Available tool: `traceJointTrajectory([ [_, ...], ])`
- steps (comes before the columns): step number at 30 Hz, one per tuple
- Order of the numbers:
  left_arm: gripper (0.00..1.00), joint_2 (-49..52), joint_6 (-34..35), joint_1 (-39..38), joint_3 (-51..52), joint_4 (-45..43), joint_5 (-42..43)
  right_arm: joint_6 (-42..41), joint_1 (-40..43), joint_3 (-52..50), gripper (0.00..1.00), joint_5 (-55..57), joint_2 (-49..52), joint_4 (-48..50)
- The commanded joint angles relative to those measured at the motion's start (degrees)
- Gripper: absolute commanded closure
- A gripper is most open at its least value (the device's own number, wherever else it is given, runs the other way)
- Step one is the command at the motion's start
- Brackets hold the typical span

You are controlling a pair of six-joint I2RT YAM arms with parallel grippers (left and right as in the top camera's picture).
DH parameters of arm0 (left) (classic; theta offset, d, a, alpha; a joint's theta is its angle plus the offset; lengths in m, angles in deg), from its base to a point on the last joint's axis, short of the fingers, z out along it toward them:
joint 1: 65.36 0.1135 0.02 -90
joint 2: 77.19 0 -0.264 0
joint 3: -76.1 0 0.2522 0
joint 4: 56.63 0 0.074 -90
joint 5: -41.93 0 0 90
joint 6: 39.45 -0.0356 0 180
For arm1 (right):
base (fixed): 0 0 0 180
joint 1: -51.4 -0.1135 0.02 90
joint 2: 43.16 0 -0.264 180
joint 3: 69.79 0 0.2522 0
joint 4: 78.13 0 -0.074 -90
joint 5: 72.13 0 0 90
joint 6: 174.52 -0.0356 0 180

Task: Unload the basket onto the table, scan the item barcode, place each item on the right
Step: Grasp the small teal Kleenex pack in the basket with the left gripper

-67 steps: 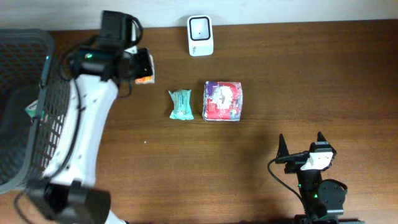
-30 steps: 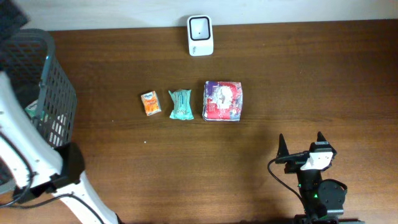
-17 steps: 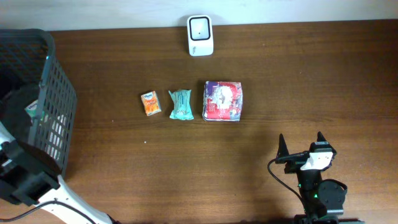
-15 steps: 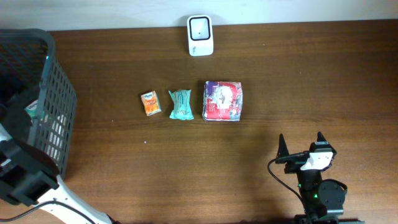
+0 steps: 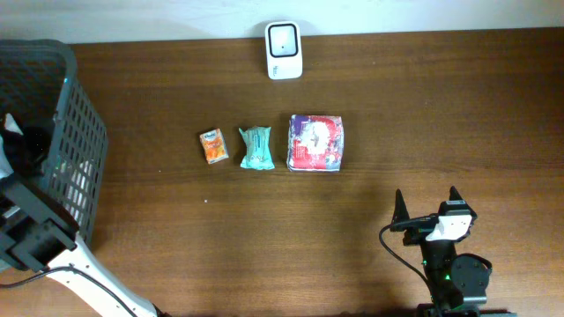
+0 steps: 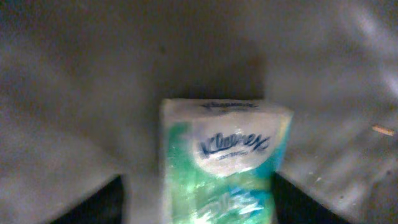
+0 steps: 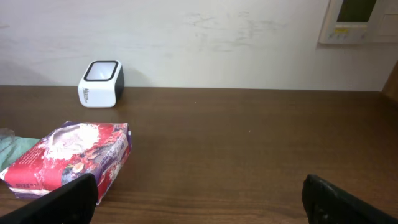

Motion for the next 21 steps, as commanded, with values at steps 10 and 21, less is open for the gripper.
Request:
traceJointTrajectory([
  [10, 1.00, 3.56, 0.70, 0.15, -17.55, 15.21, 3.10, 0.20, -0.31, -0.46, 0.01, 0.24, -0.33, -0.17],
  [21, 1.00, -13.03, 0.87, -2.32, -37.11, 28.63, 29.59, 0.20, -0.31, -0.46, 0.01, 0.24, -0.33, -0.17],
])
